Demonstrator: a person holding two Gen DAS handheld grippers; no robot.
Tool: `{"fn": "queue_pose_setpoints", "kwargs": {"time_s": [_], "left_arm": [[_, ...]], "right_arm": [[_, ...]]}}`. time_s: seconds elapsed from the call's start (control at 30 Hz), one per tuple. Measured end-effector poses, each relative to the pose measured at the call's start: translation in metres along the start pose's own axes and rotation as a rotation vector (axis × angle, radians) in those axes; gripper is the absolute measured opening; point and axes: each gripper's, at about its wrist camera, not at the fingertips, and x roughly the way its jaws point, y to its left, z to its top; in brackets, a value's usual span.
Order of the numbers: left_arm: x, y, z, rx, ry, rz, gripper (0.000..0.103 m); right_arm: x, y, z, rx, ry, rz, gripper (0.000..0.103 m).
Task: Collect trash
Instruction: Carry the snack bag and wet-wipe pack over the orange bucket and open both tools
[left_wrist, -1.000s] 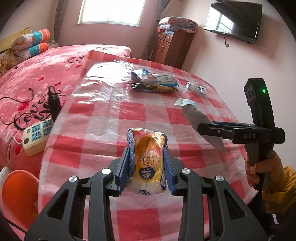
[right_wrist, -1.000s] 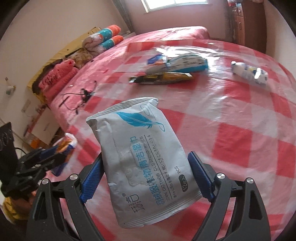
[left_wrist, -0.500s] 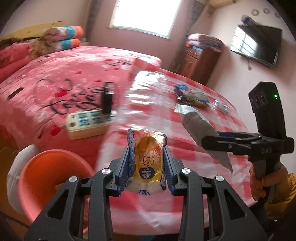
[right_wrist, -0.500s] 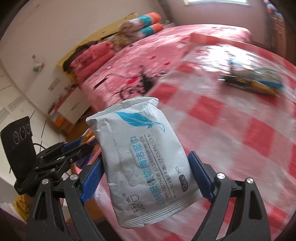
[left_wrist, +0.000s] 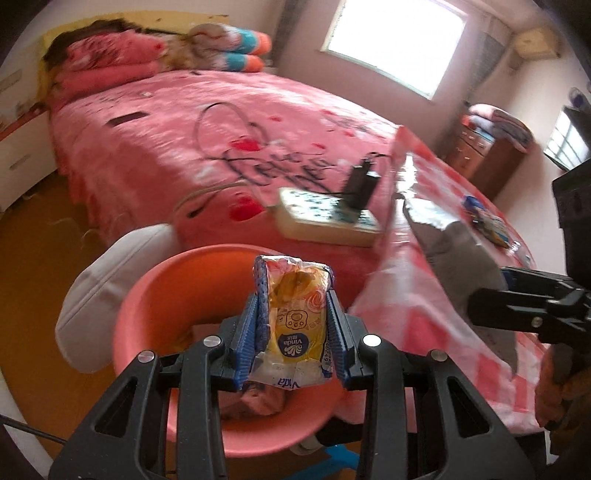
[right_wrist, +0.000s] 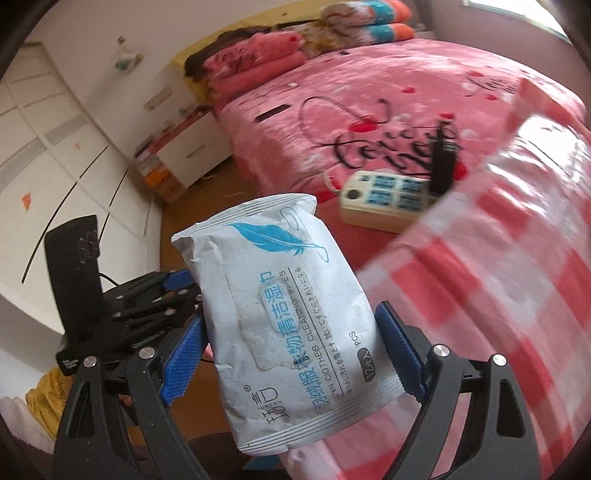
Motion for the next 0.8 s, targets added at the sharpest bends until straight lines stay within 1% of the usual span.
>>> {"fn": "queue_pose_setpoints", "kwargs": {"time_s": [0.07,0.13,0.17,0.23,0.27,0.3,0.43,0.5,0.67,0.8], "left_arm": [[0.003,0.012,-0.003,-0.025,0.006,0.016,0.038],[0.007,0.022,-0.006,-0.042,0.009,0.051,0.045],[0.008,0.026,-0.007,-0.048,0.007,0.074,0.051],[0.012,0.036,-0.010,-0.061,0.019,0.116,0.055],[0.012,0.038,-0.011,-0.065,0.025,0.122,0.059],[0.013,0.042,-0.011,-0.072,0.034,0.132,0.064],[0.012,0.049,-0.012,-0.087,0.034,0.153,0.066],[0.010,0.048,-0.010,-0.090,0.028,0.161,0.072],[0.010,0.037,-0.007,-0.077,0.026,0.152,0.076],[0.008,0.024,-0.003,-0.049,0.027,0.135,0.077]], "right_arm": [[0.011,0.011,0.006,-0.026,0.010,-0.002,0.087],[0.026,0.019,0.012,-0.026,0.030,0.005,0.089],[0.033,0.021,0.015,-0.018,0.037,0.006,0.089],[0.040,0.020,0.018,-0.003,0.045,0.020,0.089],[0.043,0.019,0.019,0.009,0.047,0.038,0.090],[0.043,0.018,0.018,0.020,0.043,0.038,0.092],[0.033,0.009,0.014,0.037,0.014,0.000,0.093],[0.022,0.002,0.009,0.046,-0.017,-0.025,0.093],[-0.005,-0.015,-0.005,0.082,-0.088,-0.078,0.093],[-0.022,-0.026,-0.017,0.100,-0.128,-0.115,0.094]]}}
